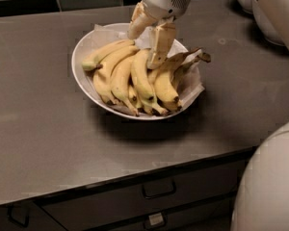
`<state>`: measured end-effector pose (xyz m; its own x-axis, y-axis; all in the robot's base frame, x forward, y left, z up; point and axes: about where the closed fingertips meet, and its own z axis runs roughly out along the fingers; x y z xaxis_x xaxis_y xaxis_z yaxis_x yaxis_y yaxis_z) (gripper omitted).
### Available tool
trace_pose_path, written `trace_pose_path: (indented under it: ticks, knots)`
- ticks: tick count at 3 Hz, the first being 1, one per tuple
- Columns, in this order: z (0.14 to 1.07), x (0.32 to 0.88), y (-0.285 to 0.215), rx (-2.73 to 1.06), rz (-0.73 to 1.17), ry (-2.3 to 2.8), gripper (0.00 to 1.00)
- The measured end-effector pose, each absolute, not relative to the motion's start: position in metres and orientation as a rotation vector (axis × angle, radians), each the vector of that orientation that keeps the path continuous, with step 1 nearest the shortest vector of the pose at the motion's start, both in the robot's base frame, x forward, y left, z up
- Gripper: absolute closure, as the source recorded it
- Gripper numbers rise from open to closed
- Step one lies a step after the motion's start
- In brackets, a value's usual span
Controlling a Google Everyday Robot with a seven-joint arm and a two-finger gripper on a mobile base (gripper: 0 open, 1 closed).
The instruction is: Pick banana from white bowl
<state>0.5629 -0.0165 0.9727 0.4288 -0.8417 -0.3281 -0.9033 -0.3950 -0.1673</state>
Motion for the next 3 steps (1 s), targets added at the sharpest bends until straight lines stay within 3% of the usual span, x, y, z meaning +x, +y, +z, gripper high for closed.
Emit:
trace_pose_path:
  ticks: [3]
  knots:
    - [0.9683,0.5651,-0.0189,-2.376,0.281,1.508,0.39]
